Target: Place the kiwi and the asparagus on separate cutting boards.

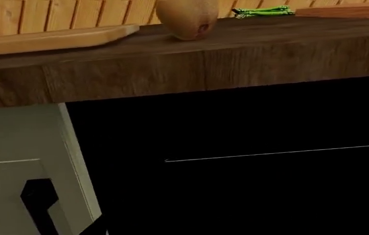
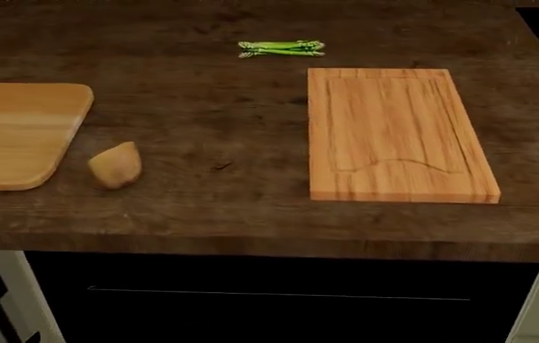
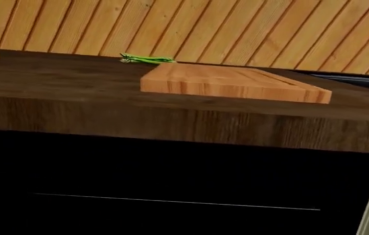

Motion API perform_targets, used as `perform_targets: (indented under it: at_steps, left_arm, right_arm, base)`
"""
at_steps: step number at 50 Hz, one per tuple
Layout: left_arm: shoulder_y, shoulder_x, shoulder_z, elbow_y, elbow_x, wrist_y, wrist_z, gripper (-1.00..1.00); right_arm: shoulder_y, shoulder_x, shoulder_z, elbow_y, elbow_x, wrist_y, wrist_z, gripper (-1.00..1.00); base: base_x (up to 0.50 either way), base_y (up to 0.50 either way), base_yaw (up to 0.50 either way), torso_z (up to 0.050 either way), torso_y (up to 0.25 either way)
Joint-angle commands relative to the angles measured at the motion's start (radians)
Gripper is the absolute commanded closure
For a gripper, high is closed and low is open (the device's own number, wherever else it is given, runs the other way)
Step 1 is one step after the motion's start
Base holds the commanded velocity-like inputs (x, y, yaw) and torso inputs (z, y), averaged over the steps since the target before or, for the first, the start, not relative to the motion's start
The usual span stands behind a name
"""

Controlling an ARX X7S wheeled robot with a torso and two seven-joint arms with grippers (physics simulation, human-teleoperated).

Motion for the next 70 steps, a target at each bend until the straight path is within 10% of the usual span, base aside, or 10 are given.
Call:
perform_targets:
  at_steps: [1, 26, 70]
  left_arm:
    - [-0.005, 0.014, -0.022, -0.004, -0.013, 0.014, 0.017, -1.00]
    - [-0.013, 0.004, -0.002, -0.011, -0.017, 0.027, -0.006, -1.00]
    - [-0.025, -0.015, 0.027, -0.021, -0.033, 0.027, -0.041, -1.00]
  right_arm:
    - [0.004, -0.012, 0.019, 0.006, -0.008, -0.003, -0.012, -1.00]
    - [0.012, 0.000, 0.010, 0.010, 0.026, 0.014, 0.003, -1.00]
    - [0.019, 0.022, -0.020, 0.010, 0.033, 0.025, 0.040, -1.00]
  base:
    - [0.09, 0.50, 0.00, 0.000, 0.000]
    - [0.01, 0.05, 0.00, 0.001, 0.000]
    - [0.00, 0.00, 0.00, 0.050, 0.000]
